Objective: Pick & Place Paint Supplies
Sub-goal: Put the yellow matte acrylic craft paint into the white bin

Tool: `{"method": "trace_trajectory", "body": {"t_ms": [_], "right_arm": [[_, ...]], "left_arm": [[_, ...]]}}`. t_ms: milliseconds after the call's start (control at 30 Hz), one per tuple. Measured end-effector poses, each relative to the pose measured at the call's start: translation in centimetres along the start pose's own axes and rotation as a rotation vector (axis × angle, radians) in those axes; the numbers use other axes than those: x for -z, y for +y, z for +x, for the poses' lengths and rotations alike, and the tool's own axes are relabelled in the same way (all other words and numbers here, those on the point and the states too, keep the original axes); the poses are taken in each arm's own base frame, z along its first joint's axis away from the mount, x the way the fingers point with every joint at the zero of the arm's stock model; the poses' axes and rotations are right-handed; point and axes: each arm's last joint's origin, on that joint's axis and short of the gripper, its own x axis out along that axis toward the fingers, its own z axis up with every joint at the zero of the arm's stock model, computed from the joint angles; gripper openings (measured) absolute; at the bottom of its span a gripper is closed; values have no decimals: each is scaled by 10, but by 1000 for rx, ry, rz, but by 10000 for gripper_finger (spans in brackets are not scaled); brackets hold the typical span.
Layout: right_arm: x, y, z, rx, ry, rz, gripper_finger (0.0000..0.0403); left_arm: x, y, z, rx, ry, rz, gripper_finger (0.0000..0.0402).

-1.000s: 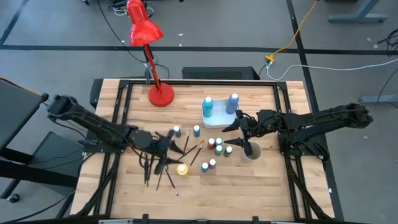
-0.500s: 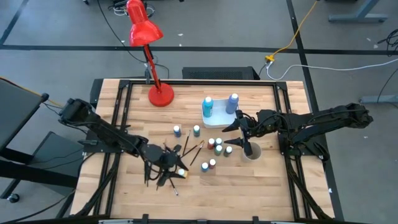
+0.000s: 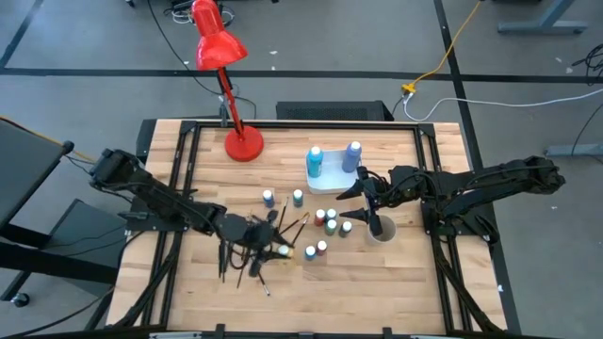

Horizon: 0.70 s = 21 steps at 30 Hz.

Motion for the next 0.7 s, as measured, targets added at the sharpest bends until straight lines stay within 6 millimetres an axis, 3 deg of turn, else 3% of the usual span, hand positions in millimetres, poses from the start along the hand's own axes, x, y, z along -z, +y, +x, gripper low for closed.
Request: {"method": "trace_trajectory", "body": {"t_ms": [200,400,567,700], "right_arm": [[-4,0,0,-3,-37,-4,237],[-4,0,0,-3,-38,-4,237],[-4,0,0,-3,-36,-4,237],[-4,0,0,-3,-36,-8,237]], "left_arm": [[-61,23,11,-117,-71,38,124],[-119,71,6,-339,-125,74,126],[-139,114,-4,-440,-188,104,126],[-130,146,7,-429,-180,115,129]]}}
